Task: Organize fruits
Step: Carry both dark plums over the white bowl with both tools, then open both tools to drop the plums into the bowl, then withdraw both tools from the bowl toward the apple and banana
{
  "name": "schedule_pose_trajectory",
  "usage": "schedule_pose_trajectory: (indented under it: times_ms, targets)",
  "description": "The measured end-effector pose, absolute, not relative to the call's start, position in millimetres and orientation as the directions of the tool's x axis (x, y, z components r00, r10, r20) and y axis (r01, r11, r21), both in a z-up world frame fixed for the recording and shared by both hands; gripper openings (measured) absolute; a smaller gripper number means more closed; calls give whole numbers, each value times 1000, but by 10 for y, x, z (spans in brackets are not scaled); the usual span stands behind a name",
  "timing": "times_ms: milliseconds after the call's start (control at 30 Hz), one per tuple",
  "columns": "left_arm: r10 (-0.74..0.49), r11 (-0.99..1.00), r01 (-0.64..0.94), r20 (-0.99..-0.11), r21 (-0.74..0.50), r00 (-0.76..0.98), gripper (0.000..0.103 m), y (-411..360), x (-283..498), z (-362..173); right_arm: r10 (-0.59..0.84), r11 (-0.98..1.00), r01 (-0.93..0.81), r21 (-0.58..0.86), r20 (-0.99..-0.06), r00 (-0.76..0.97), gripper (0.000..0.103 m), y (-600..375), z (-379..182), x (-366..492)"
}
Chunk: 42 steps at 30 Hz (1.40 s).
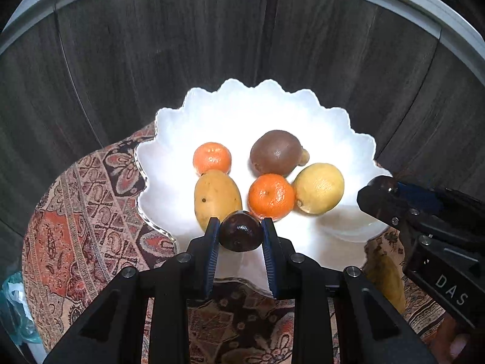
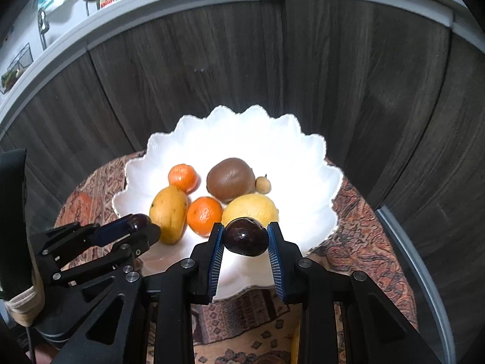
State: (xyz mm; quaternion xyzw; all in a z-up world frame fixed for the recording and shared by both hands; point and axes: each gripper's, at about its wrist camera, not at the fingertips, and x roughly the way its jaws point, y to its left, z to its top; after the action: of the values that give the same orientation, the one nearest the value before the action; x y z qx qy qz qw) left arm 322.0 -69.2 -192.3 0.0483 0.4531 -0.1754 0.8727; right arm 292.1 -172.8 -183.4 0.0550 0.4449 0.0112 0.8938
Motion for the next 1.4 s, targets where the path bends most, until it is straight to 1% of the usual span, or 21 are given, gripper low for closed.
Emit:
schedule_pose_trajectory:
  times_ms: [233,300,367,400,433,467,500,567,600,667,700,733,833,933,1100,1200,1267,1400]
  targets:
    - [-256,938,338,-815,-79,520,29,-629,3237,-1970,72,994,28,107,-814,576,30,-1713,-1924,2983]
    - [-247,941,330,-814,-72,526,34,-610,3228,-1970,72,994,29,108,-818,570,30,-1715,-1939,2987]
    - [-238,943,325,-813,-64,531,44,-599,3222,-1963,65,994,32,103,-815,575,31,-1715,-1930,2975]
    - [-239,944,325,-812,-64,533,46,-594,3214,-1956,65,994,32,102,-814,577,31,-1713,-1923,2971]
    - [-238,944,324,-811,-63,535,49,-588,3207,-1951,63,994,32,100,-812,580,34,-1711,-1914,2965]
    - [-235,945,322,-811,-61,536,53,-583,3200,-1944,59,995,35,98,-808,586,42,-1711,-1899,2956]
    - [-232,946,319,-810,-59,538,56,-578,3192,-1933,52,995,40,94,-804,592,46,-1713,-1881,2947]
    - [-222,950,307,-807,-53,548,67,-558,3173,-1904,37,995,53,86,-795,605,67,-1719,-1842,2922]
    - [-215,953,300,-805,-49,553,70,-547,3168,-1889,26,995,63,81,-790,613,70,-1726,-1821,2909]
    - [-195,958,284,-793,-29,577,76,-524,3145,-1842,2,994,81,68,-777,629,81,-1738,-1766,2876]
    - [-179,962,274,-788,-14,589,78,-517,3135,-1822,-13,995,88,56,-772,635,83,-1735,-1741,2859]
    - [-159,965,262,-785,5,599,82,-504,3121,-1798,-28,995,95,43,-769,638,85,-1728,-1719,2846]
    - [-141,969,246,-784,15,604,86,-457,3087,-1736,-50,994,105,23,-767,640,86,-1716,-1670,2797]
    - [-116,977,214,-775,25,621,96,-392,3004,-1639,-68,993,117,10,-760,646,88,-1713,-1605,2731]
    - [-86,980,191,-761,50,643,96,-344,2851,-1519,-83,992,126,2,-748,659,89,-1699,-1492,2588]
    - [-89,984,177,-764,34,639,98,-311,2775,-1466,-83,993,122,-3,-748,659,89,-1686,-1439,2509]
    - [-86,985,167,-764,29,640,101,-298,2706,-1433,-93,992,124,-13,-741,665,89,-1680,-1384,2439]
    - [-95,985,171,-767,20,635,102,-309,2554,-1394,-102,992,128,-20,-728,678,89,-1683,-1302,2319]
